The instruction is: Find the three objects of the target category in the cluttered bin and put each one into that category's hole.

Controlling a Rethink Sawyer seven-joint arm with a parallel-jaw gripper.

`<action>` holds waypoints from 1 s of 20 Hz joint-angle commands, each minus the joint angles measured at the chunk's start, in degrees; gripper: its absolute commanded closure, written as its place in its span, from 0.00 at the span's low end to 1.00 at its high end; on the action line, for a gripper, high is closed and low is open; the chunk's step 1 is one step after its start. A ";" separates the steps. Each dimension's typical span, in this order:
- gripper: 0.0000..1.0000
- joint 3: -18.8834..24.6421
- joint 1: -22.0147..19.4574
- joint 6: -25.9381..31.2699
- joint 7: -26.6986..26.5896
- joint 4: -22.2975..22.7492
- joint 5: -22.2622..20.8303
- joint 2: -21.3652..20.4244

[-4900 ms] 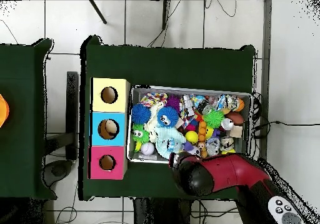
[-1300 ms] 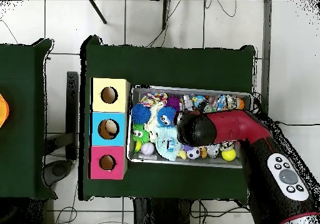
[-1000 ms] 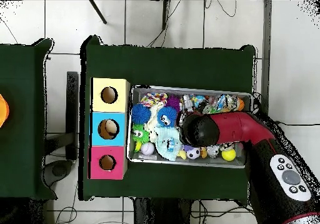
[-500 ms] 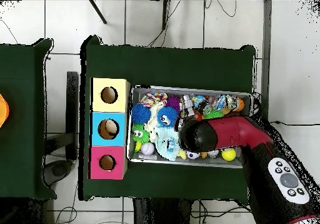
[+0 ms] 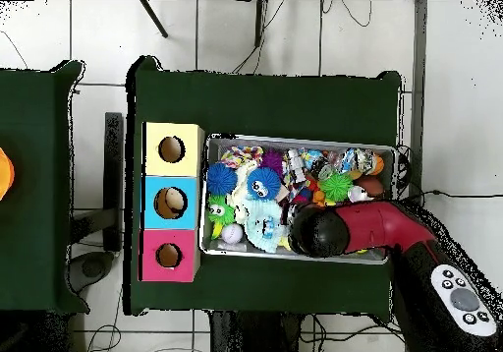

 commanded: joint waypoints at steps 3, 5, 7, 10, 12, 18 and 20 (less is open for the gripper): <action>0.00 0.74 -2.95 -2.97 -9.62 -0.58 -5.49 4.91; 0.00 0.22 -2.63 -3.90 -8.93 -2.27 -6.92 7.90; 0.00 -0.79 -1.69 -6.00 -6.99 -3.87 -8.86 11.05; 0.00 -2.14 -0.16 -8.59 -4.17 -5.46 -11.04 13.76; 0.00 -2.35 0.10 -9.01 -3.68 -5.74 -11.39 14.24; 0.00 -2.94 0.78 -9.45 -2.85 -5.58 -11.47 14.11; 0.00 -3.24 1.00 -9.55 -2.81 -5.60 -11.55 13.95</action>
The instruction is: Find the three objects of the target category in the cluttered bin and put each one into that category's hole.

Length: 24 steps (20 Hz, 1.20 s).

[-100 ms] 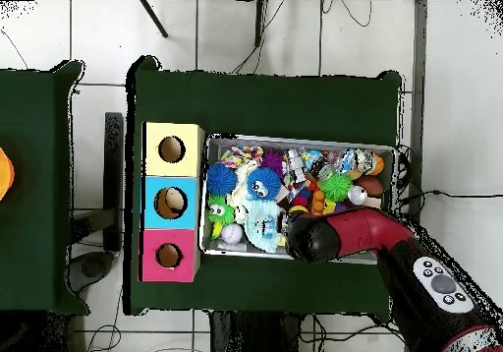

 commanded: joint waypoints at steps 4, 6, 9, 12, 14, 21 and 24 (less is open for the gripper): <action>0.00 -2.20 0.88 -3.55 -4.14 -6.11 -5.44 6.91; 0.00 -2.25 0.75 -3.72 -4.39 -6.51 -5.63 7.41; 0.00 -2.25 0.53 -3.80 -4.71 -6.78 -5.78 7.52; 0.00 -2.05 0.35 -3.47 -4.98 -6.67 -5.48 7.01; 0.00 -1.78 0.15 -3.08 -5.37 -6.70 -5.19 6.80; 0.00 0.64 -1.21 2.00 -9.45 -7.43 -2.04 3.84; 0.00 1.16 -1.05 2.87 -9.88 -8.58 -1.41 4.04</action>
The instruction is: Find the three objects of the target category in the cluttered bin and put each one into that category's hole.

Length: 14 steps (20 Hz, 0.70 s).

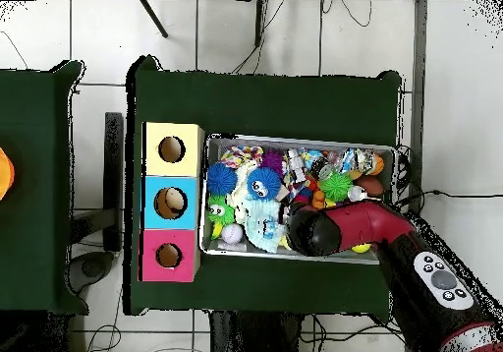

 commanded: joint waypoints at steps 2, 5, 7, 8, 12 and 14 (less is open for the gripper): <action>0.00 1.19 -1.26 3.01 -9.81 -7.11 -1.41 4.81; 0.00 0.54 -0.27 2.31 -8.25 -7.49 -1.75 5.43; 0.00 -0.28 0.60 0.75 -6.38 -7.45 -2.48 6.31; 0.00 -0.71 1.10 -0.01 -5.52 -7.53 -2.91 6.79; 0.00 -1.96 2.54 -1.97 -3.46 -7.96 -4.04 8.13; 0.00 -2.60 3.09 -2.57 -3.06 -8.34 -4.52 8.64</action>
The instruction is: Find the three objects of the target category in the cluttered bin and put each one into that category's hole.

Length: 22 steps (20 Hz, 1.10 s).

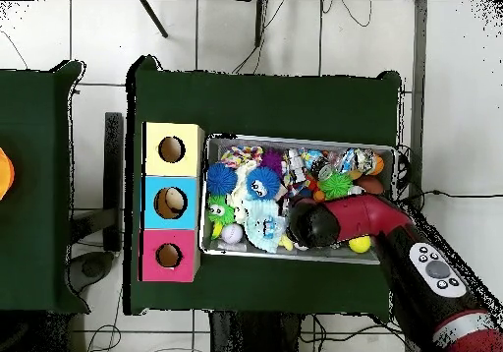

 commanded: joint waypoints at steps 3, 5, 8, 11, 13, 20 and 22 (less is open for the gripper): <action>0.00 -3.69 3.33 -4.04 -1.87 -6.32 -5.66 7.62; 0.00 -4.44 3.90 -5.56 -1.34 -7.70 -6.26 9.59; 0.00 -4.70 4.04 -5.82 -1.60 -8.19 -6.20 10.12; 0.00 -4.69 4.06 -5.25 -2.31 -8.20 -5.82 9.99; 0.00 -4.45 3.75 -4.66 -2.92 -7.77 -5.35 9.23; 0.00 -3.83 3.41 -3.77 -3.31 -6.30 -4.10 6.60; 0.00 -3.40 2.97 -3.58 -3.90 -6.11 -3.87 6.54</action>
